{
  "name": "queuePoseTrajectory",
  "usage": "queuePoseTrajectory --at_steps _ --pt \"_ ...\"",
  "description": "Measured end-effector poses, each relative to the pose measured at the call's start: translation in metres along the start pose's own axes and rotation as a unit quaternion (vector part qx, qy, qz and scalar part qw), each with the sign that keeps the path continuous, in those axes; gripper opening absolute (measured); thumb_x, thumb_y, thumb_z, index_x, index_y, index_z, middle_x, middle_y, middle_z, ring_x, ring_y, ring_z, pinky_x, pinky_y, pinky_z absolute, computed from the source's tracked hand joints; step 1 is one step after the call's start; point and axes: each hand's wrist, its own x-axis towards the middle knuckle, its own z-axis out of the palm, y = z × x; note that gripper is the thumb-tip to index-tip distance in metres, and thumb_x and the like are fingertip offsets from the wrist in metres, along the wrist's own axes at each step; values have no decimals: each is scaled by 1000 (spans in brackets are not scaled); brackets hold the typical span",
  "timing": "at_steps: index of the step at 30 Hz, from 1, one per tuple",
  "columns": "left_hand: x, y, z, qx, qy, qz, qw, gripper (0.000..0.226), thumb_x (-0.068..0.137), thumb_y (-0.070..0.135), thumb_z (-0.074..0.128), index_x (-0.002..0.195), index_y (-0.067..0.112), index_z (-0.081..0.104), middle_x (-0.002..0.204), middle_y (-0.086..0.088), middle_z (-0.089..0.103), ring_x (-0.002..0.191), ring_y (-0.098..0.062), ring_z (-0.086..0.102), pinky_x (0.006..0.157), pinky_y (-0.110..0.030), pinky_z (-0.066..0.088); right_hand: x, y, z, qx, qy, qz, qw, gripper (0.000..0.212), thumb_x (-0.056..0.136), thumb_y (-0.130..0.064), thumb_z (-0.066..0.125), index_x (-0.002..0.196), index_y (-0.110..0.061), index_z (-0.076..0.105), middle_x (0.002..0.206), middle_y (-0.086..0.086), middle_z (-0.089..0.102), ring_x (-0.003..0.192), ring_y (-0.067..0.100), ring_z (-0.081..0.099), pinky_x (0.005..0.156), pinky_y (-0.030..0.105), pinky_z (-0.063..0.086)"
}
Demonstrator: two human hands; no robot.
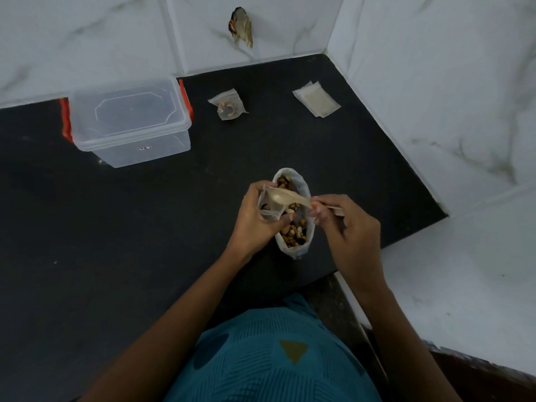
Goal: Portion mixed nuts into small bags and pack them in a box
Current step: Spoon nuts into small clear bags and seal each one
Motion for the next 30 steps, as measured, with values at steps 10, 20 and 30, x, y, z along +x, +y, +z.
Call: queuePoseTrajectory --at_steps 10,20,30 --pt "1 -14 -15 18 17 -55 998 50 71 7 76 109 21 47 103 15 51 93 11 52 74 -4 43 7 43 1 3 111 197 974 14 92 -9 50 99 -5 61 74 -8 59 67 -8 58 64 8 47" --pt "4 -25 -11 21 -19 -109 994 48 76 11 73 116 20 48 106 16 53 95 11 52 73 -3 45 0 70 31 -102 -33 189 976 20 90 -3 52 107 6 59 101 23 62 93 32 60 80 34 47" --pt "7 -29 -7 -20 -38 -156 987 50 76 11 74 118 18 49 120 -3 58 110 -13 57 91 -32 51 -1 66 32 -21 31 236 971 15 92 -7 50 96 0 63 81 7 62 68 4 56 64 6 44"
